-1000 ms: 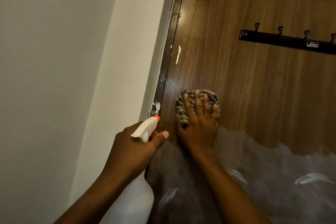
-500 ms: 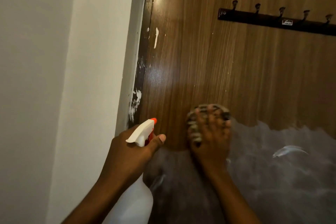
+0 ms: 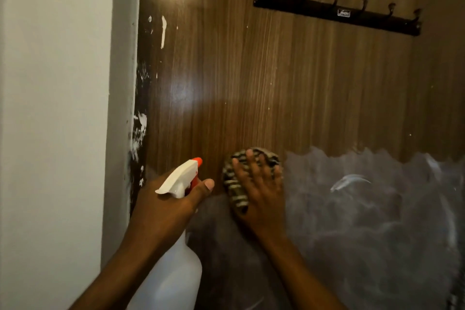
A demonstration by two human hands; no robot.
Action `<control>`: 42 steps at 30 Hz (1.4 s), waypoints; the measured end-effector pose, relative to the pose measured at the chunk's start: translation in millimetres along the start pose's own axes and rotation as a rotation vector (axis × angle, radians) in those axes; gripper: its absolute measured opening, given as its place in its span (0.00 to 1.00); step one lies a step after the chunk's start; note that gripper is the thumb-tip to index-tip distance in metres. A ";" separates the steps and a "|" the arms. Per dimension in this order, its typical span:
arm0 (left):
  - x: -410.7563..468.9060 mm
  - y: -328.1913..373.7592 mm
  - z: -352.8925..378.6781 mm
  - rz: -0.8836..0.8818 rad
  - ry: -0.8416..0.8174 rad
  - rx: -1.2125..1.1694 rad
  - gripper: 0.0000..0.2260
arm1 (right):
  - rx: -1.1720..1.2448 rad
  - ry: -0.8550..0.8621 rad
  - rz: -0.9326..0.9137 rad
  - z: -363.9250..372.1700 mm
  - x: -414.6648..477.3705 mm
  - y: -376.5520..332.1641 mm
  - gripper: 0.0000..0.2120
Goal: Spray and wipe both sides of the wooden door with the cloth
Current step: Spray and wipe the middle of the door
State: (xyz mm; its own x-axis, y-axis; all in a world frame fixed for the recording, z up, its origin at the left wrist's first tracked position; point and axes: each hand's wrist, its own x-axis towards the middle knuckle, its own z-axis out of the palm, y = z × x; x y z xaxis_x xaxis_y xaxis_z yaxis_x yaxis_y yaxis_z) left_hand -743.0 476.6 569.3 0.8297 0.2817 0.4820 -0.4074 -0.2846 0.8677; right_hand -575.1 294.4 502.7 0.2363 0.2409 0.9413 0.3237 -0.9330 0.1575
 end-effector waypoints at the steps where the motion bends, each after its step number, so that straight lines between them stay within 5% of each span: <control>1: -1.0 -0.6 2.1 -0.012 -0.009 -0.010 0.23 | -0.010 0.016 0.062 -3.0 1.4 15.7 0.34; 8: 3.8 3.1 19.8 0.029 -0.058 -0.022 0.30 | 0.036 0.164 0.432 -20.6 67.5 37.2 0.29; 13: 7.1 9.5 44.6 0.101 -0.109 -0.038 0.31 | 0.004 0.000 -0.010 -13.9 7.4 44.7 0.30; 15: 6.6 8.6 54.9 0.105 -0.126 -0.057 0.26 | -0.021 -0.026 -0.054 -15.2 -27.6 61.6 0.30; 18: 5.1 8.2 68.5 0.108 -0.129 -0.054 0.21 | -0.028 0.025 0.125 -19.9 -39.8 97.2 0.29; 24: 4.4 12.0 95.2 0.081 -0.104 -0.065 0.32 | 0.002 0.148 0.533 -33.0 30.9 113.1 0.29; 31: -0.2 20.4 146.9 0.056 -0.155 -0.128 0.33 | -0.019 -0.054 -0.039 -29.3 -37.4 129.8 0.31; 39: -5.1 20.9 193.1 0.010 -0.160 -0.139 0.28 | -0.026 0.169 0.472 -44.7 -2.1 203.5 0.29; 42: -3.7 24.8 204.9 0.028 -0.159 -0.130 0.28 | -0.003 0.180 0.442 -47.1 24.6 197.5 0.28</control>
State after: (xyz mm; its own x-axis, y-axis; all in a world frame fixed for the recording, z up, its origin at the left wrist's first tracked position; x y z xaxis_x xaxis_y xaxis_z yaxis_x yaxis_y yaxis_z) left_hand -678.0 280.7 564.2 0.8629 0.1241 0.4899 -0.4685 -0.1668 0.8675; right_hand -548.6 103.5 571.0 0.1881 -0.2295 0.9550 0.2255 -0.9362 -0.2694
